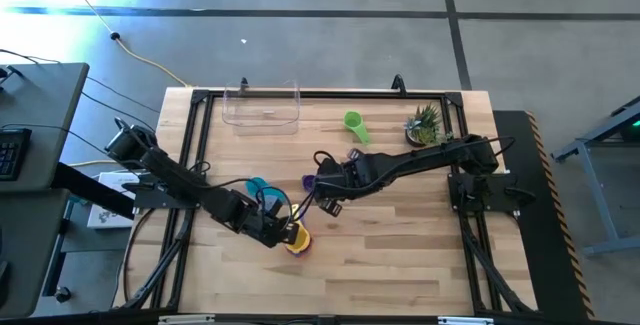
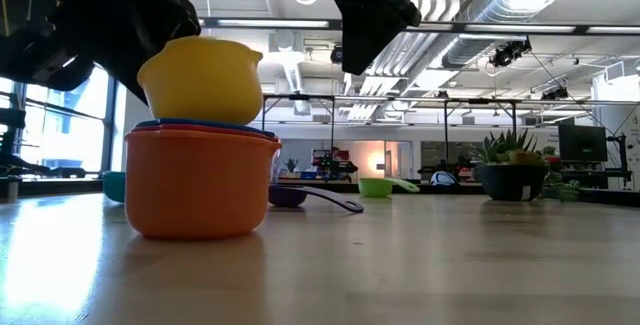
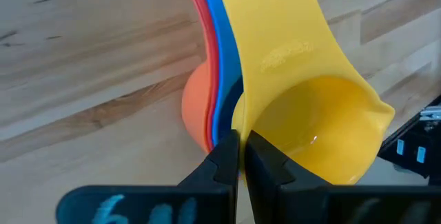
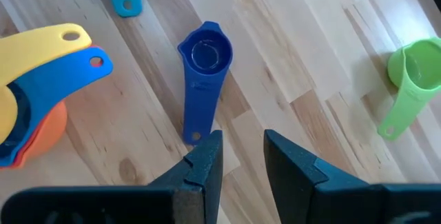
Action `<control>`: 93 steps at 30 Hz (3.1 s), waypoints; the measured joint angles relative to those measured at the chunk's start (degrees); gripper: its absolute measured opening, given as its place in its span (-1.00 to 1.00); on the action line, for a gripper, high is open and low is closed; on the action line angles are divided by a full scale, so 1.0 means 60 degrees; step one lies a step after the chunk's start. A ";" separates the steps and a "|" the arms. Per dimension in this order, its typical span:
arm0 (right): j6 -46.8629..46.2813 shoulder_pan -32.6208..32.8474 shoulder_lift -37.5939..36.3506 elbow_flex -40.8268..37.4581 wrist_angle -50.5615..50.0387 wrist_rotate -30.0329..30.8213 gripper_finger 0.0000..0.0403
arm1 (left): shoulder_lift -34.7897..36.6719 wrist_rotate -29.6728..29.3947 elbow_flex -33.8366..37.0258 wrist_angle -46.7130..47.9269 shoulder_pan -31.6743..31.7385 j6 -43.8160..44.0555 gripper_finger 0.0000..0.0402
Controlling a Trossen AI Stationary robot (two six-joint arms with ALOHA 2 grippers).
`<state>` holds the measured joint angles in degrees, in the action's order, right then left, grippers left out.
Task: Nest measuring cups in basket
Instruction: Stack the yellow measuring cup on the blue measuring cup, then stack the green measuring cup on the yellow measuring cup
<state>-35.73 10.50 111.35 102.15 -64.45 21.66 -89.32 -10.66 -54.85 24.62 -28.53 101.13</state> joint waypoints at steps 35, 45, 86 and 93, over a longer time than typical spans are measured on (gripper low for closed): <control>-0.0076 0.0004 0.0007 0.0000 0.0459 0.0115 -0.51 | -0.0004 0.0081 0.0000 0.0204 -0.0018 -0.0290 -0.90; -0.0078 0.0004 0.0011 0.0000 0.0452 0.0027 -0.51 | -0.0004 0.0082 0.0000 0.0204 -0.0018 -0.0295 -0.80; -0.1796 -0.1258 0.0011 0.0000 0.0739 -0.0374 -0.51 | 0.4499 -0.0588 0.0007 0.2917 0.1985 -0.6812 -0.83; -0.1326 -0.1968 0.0015 0.0000 0.0765 -0.0405 -0.51 | 0.5099 -0.0581 0.0000 0.3290 0.2867 -0.8498 -0.83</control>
<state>-43.68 -1.31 111.44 102.15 -59.86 19.23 -58.73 -14.15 -54.85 44.36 -11.33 50.15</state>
